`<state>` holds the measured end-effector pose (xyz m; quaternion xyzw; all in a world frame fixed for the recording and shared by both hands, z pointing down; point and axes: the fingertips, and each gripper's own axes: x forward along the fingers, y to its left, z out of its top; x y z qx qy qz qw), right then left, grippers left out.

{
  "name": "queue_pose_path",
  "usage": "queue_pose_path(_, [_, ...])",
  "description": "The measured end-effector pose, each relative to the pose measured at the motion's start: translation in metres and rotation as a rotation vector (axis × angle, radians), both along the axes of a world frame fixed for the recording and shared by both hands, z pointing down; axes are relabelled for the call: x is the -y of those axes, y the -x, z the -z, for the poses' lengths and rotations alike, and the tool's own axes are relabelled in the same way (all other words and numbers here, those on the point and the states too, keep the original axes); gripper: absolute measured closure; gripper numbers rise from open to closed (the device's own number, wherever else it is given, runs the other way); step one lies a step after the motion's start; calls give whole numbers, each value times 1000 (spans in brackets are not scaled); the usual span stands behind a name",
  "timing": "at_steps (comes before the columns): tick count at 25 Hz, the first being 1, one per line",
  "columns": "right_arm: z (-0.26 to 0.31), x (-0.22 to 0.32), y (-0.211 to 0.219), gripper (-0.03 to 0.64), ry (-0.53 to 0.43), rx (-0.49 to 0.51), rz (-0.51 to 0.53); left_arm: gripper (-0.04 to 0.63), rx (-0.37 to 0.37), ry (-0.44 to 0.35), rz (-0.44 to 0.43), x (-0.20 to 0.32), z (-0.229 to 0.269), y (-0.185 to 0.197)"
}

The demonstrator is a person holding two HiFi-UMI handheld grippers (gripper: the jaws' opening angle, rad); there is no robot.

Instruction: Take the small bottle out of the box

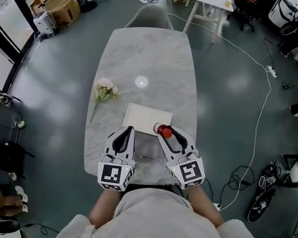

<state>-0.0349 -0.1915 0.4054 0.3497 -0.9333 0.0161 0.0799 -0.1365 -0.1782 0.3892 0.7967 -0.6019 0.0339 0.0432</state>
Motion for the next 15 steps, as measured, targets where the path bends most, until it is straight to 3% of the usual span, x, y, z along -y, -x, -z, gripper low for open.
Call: queue_pose_path(15, [21,1,3,462,-88,6,30,572,0,-23,18,-7,7,-4])
